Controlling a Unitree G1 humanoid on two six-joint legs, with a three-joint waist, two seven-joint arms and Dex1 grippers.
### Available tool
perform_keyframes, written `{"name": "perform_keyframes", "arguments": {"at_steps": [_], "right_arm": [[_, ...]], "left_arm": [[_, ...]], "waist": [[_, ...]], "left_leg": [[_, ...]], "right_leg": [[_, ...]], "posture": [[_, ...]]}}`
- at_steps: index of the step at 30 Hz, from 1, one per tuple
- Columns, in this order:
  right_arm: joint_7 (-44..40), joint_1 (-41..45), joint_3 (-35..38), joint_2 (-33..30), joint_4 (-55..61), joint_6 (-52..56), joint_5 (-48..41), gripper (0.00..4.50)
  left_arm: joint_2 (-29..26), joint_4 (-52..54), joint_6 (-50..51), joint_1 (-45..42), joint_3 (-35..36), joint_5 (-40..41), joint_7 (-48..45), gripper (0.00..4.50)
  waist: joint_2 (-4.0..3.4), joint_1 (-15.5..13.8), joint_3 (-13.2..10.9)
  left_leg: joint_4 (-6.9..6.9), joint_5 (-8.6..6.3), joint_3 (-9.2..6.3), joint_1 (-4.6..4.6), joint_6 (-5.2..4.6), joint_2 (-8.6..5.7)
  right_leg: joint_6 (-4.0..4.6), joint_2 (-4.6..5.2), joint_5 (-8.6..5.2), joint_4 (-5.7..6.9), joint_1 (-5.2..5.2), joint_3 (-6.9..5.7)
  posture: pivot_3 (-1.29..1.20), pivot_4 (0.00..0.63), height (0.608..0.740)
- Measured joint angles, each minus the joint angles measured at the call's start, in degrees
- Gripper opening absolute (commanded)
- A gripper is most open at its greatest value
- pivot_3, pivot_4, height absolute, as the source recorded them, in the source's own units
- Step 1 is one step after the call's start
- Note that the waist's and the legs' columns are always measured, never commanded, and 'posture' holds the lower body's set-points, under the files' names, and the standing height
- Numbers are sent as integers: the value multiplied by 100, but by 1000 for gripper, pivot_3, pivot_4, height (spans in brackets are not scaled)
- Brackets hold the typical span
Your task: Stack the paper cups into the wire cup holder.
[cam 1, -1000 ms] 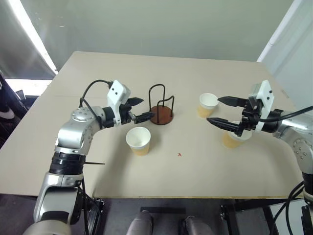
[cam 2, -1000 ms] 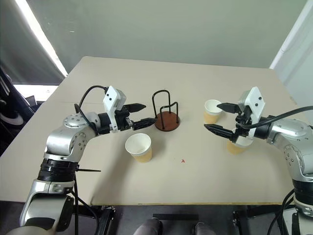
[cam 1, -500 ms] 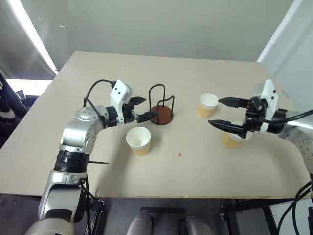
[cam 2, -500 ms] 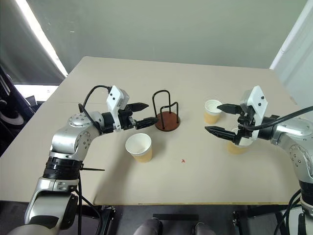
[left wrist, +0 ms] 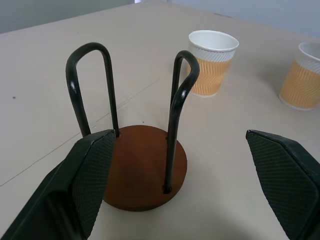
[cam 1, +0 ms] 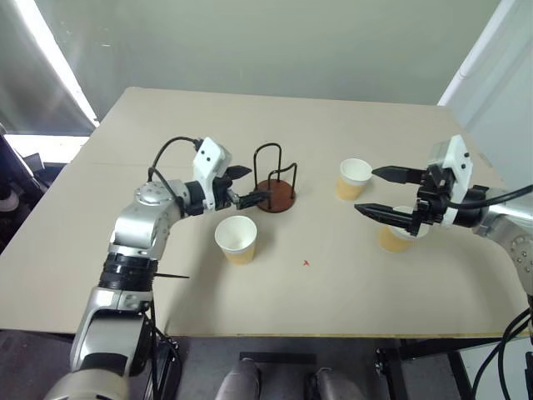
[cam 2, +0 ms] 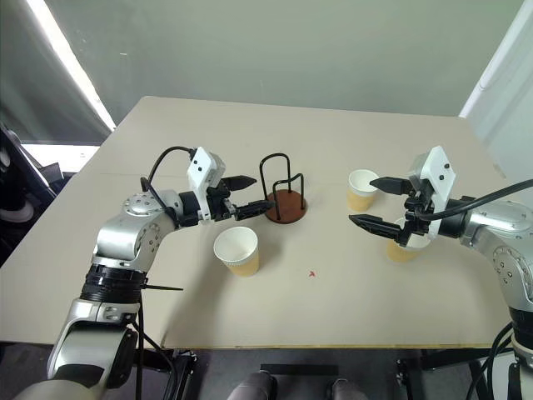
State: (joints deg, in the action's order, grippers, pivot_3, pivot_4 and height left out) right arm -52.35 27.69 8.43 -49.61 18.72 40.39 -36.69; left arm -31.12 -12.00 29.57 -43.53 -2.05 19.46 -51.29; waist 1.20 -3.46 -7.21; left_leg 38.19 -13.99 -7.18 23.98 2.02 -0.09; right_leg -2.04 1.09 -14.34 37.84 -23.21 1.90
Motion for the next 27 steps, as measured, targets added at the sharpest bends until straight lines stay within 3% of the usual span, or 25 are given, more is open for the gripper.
{"name": "perform_keyframes", "arguments": {"at_steps": [19, 22, 27], "right_arm": [[78, -40, -3, 21, 16, -47, 82, 4484], [80, -64, -1, 20, 16, -58, 89, 4500], [84, -174, 4, 18, 16, -67, 91, 4500]], "left_arm": [[596, -1310, -768, -687, -326, -614, -120, 4500], [646, -1356, -810, -692, -325, -617, -185, 3940], [664, -1367, -818, -692, -325, -614, -364, 2156]], "waist": [[0, -7, 0], [0, -9, 0], [0, -11, 0]], "left_leg": [[4, 2, 1, 2, -4, -1], [4, 2, 1, 2, -4, -1], [5, 2, 1, 2, -5, -2]], "right_leg": [[-8, 0, 4, -2, 1, 1], [-9, 0, 3, -1, 2, 1], [-11, 0, 4, -2, 2, 1]], "posture": [[0, 150, 740], [0, 150, 740], [0, 150, 740]]}}
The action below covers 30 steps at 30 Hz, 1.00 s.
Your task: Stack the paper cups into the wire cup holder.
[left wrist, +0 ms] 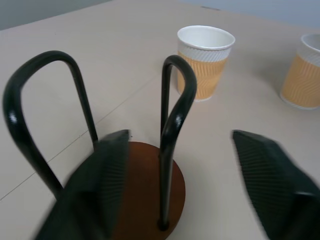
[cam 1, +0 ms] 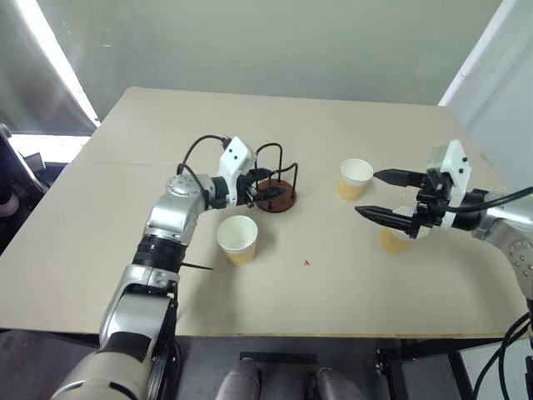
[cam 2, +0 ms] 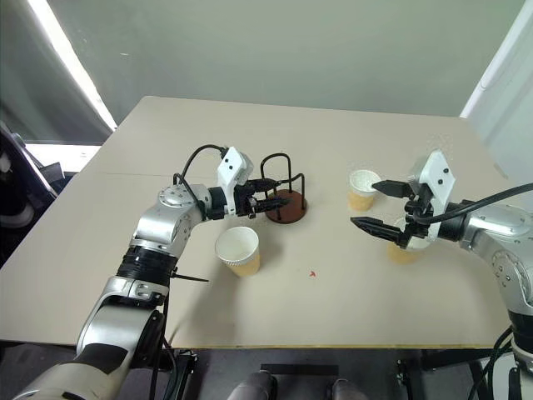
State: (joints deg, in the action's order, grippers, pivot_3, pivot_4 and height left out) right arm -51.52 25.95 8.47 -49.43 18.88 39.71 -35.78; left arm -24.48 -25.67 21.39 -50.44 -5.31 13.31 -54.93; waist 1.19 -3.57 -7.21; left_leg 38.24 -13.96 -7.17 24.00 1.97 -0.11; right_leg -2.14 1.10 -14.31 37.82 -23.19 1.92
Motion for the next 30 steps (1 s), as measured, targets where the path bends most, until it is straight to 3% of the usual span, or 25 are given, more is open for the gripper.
{"name": "perform_keyframes", "arguments": {"at_steps": [6, 19, 30], "right_arm": [[28, -7, 22, -22, 0, -23, 2, 4500], [111, -7, 24, -26, 0, -39, 9, 4500], [78, -324, 496, -497, 259, 94, -118, 4500]], "left_arm": [[-2, 3, 4, 0, 1, 4, -141, 48], [-20, 76, 30, -11, 17, 20, -351, 48], [17, 1531, 623, -45, -290, 345, -1000, 48]], "waist": [[0, 0, 0], [0, 0, 0], [0, -33, 0]], "left_leg": [[1, 0, 0, 0, -1, 0], [2, 1, 0, 0, -2, -1], [3, 0, 0, 3, -4, -2]], "right_leg": [[-2, 0, 0, 0, 1, 0], [-5, 0, 0, 0, 2, 1], [-7, 1, 1, -3, 5, 1]], "posture": [[0, 150, 740], [0, 150, 740], [0, 150, 740]]}}
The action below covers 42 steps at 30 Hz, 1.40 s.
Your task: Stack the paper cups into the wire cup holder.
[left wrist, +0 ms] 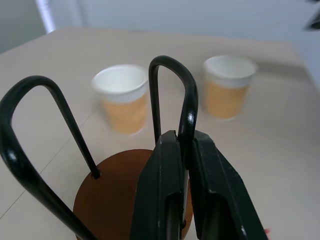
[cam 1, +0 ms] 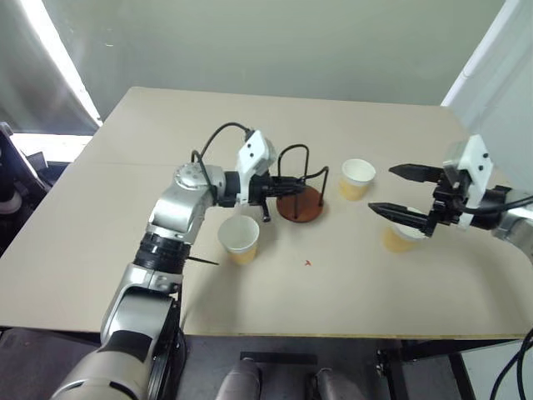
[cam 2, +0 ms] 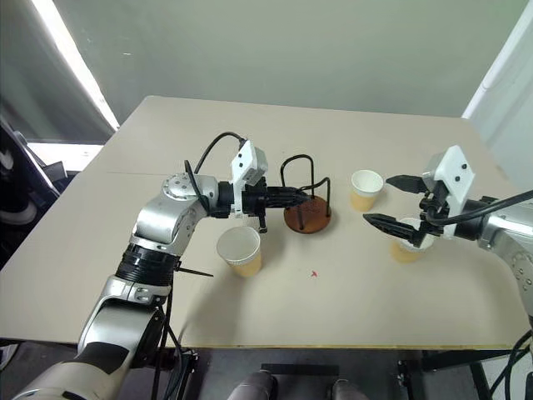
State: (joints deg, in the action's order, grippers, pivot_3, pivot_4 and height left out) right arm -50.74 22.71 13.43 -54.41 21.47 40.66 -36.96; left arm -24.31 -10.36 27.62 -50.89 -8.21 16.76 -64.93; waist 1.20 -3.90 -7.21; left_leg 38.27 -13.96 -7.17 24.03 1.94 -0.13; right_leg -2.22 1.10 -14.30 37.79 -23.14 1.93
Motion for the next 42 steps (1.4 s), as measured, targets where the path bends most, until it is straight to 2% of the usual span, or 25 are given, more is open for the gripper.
{"name": "perform_keyframes", "arguments": {"at_steps": [8, 14, 31, 35, 42], "right_arm": [[-13, -239, 360, -250, 234, 107, -135, 4500], [-135, -561, 853, -568, 410, 229, -243, 4500], [-126, -602, 860, -569, 522, 227, -279, 4500], [-126, -602, 855, -569, 522, 221, -272, 4500], [-127, -602, 851, -569, 521, 216, -263, 4500]], "left_arm": [[-31, 573, 346, 75, -330, 192, -246, 48], [-259, 1086, 682, 511, -672, 372, -542, 48], [-298, 1522, 724, 960, -1057, 397, -525, 48], [-374, 1542, 752, 1026, -1138, 404, -582, 1139], [-429, 1656, 810, 1121, -1241, 429, -634, 3590]], "waist": [[0, 2, 0], [0, -7, 0], [-1, -3, 0], [-1, -1, 0], [-1, -2, 0]], "left_leg": [[1, 0, 1, -2, 0, 0], [3, -2, 1, -2, -3, -1], [10, -4, -1, -13, -7, -1], [11, -5, 0, -17, -8, -1], [11, -5, -1, -17, -8, -1]], "right_leg": [[-4, 1, 0, 1, 2, 2], [-10, 1, -3, 0, 6, 3], [-14, 1, -4, 4, 18, 4], [-14, 2, -4, 4, 22, 4], [-14, 2, -4, 4, 22, 4]], "posture": [[0, 150, 740], [0, 150, 740], [0, 150, 740], [0, 150, 740], [0, 150, 740]]}}
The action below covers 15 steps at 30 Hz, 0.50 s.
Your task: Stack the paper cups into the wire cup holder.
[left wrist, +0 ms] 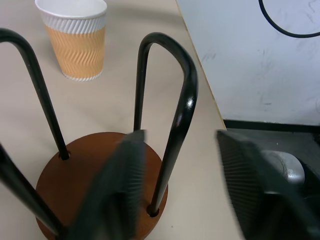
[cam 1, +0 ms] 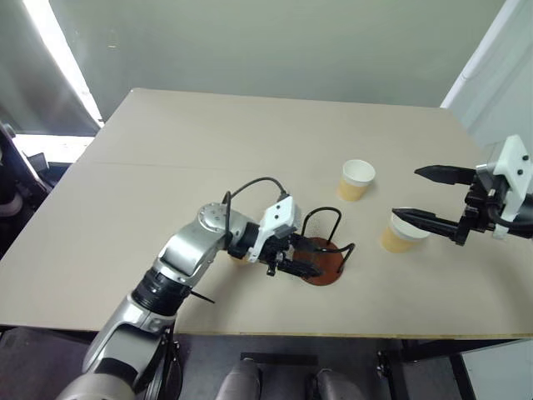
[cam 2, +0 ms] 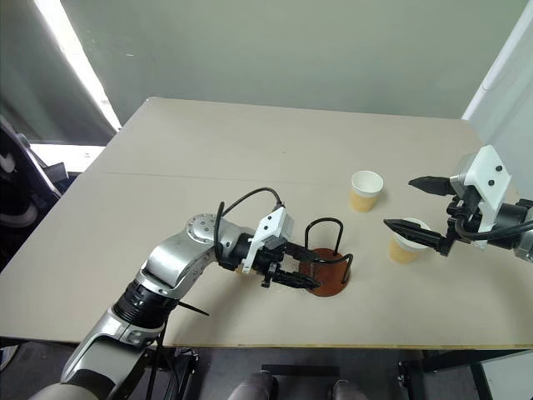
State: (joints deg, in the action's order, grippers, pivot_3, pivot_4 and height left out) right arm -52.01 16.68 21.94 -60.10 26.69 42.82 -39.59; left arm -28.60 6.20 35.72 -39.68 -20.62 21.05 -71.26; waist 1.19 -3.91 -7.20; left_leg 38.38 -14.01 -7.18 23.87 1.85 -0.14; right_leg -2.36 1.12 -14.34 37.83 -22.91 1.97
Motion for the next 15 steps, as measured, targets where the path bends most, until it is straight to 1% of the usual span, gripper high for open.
{"name": "perform_keyframes", "arguments": {"at_steps": [1, 2, 3, 8, 15], "right_arm": [[0, 0, 0, 0, 0, 0, 3, 4500], [0, 0, 0, 0, 0, 0, 5, 4500], [0, 0, 0, 0, 0, -1, 6, 4500], [-1, -1, -12, 0, -7, -22, 42, 4500], [-8, -33, -59, 2, -84, -129, 142, 4500]], "left_arm": [[-6, 27, 0, 0, 0, 0, 1, 4056], [-11, 37, 0, 0, 0, 1, 1, 4318], [-21, 49, 0, 0, 0, 1, 3, 4417], [-129, 167, 3, 1, 100, 57, 35, 4417], [-391, 414, 192, 16, 531, 279, 196, 4417]], "waist": [[0, 0, 0], [0, 0, 0], [0, 0, 0], [0, 1, 0], [0, 3, 0]], "left_leg": [[0, 0, 0, 0, 0, 0], [0, 0, 0, 0, 0, 0], [0, 0, 0, 0, 0, 0], [0, 0, 0, 0, 0, 0], [0, 0, 0, 0, 0, 0]], "right_leg": [[0, 0, 0, 0, 0, 0], [0, 0, 0, 0, 0, 0], [0, 0, 0, 0, 0, 0], [0, 0, 0, 0, 0, 0], [0, 0, 0, 0, 0, 0]], "posture": [[0, 150, 740], [0, 150, 740], [0, 150, 740], [0, 150, 740], [0, 150, 740]]}}
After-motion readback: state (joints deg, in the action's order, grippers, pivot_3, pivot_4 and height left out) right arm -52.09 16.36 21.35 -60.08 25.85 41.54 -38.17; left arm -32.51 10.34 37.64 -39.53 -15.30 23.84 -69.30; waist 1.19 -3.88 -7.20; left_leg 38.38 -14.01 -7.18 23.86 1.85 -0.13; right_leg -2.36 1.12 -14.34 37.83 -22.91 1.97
